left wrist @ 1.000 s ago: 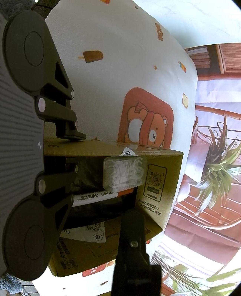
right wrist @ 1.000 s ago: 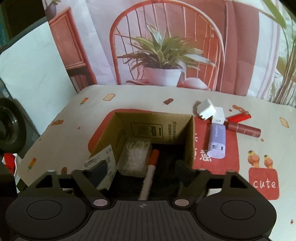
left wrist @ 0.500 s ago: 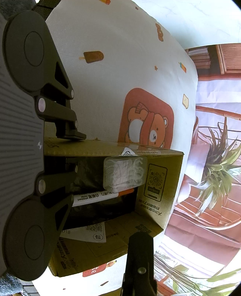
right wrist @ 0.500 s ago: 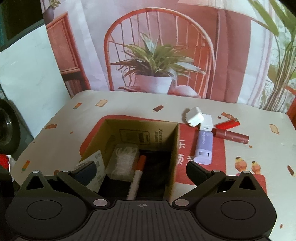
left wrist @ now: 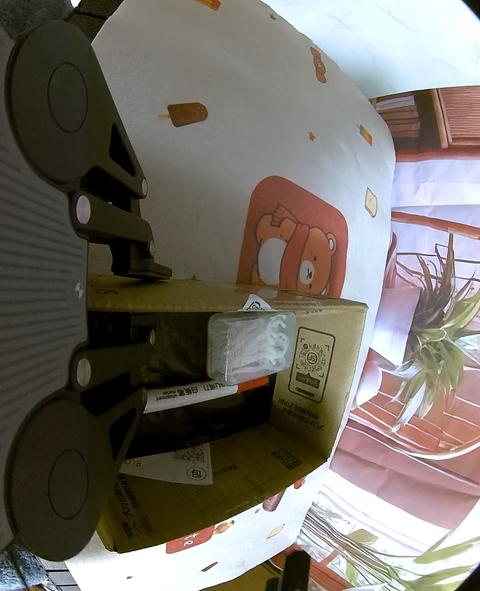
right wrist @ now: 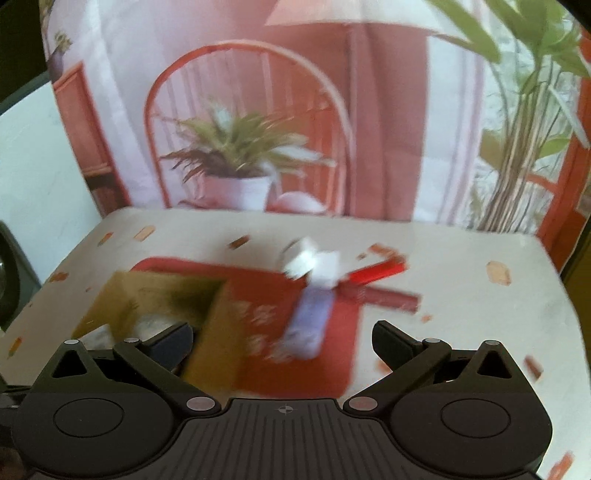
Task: Organize rigid objects
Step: 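Withdraw the open right tool toward the lavender case and chargers, then grasp the dark red cylindrical tube with the right tool and lift it, then carry the red tube over the box and lower it in with the right tool, then open the right tool and move it to the lavender power bank, then close the right tool on the lavender ONEGRICH power bank, then carry the power bank into the box and lower it with the right tool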
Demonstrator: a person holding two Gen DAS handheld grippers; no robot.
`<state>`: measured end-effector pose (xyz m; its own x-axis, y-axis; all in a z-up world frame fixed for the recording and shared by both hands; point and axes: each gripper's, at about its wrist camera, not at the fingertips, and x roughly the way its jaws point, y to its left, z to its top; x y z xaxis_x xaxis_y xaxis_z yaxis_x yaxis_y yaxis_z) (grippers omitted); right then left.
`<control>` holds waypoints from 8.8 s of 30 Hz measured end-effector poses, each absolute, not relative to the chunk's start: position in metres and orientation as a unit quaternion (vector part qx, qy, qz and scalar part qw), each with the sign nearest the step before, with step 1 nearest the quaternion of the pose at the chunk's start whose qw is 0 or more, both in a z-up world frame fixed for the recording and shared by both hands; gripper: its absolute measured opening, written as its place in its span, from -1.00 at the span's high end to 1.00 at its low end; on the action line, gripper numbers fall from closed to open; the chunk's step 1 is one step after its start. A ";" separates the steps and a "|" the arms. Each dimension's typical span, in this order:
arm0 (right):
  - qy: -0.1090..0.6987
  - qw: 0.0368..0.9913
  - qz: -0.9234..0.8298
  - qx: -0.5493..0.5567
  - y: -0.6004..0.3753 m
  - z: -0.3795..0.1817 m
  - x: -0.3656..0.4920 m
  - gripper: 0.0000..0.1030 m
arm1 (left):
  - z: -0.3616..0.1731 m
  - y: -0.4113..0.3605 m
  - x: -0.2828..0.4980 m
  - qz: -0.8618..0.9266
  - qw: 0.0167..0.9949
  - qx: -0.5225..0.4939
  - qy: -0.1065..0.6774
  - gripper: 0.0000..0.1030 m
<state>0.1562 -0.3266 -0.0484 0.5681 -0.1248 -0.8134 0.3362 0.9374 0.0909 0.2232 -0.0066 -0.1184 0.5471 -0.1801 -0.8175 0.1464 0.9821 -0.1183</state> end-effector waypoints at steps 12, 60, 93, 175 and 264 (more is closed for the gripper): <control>0.454 0.887 -0.082 0.015 -0.411 -0.104 0.181 -0.99 | -0.115 -0.011 0.225 -0.088 0.876 -0.007 0.474 0.69; 0.514 0.854 -0.058 0.059 -0.421 -0.192 0.212 0.59 | -0.114 -0.017 0.229 -0.082 0.874 -0.001 0.479 0.69; 0.355 0.846 -0.085 0.389 -0.328 -0.075 0.117 0.60 | -0.113 -0.015 0.229 -0.084 0.874 -0.007 0.479 0.69; 0.505 0.834 -0.018 0.221 -0.216 -0.058 0.195 -0.65 | -0.112 -0.003 0.231 -0.096 0.868 -0.020 0.486 0.68; 0.497 0.826 -0.218 0.153 -0.351 -0.191 0.196 0.28 | -0.109 -0.012 0.228 -0.082 0.867 0.003 0.492 0.68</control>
<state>0.1964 -0.3507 -0.1910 0.4111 -0.2080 -0.8875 0.5116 0.8584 0.0358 0.2284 -0.0116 -0.1089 0.5017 -0.1402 -0.8536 0.1454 0.9864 -0.0766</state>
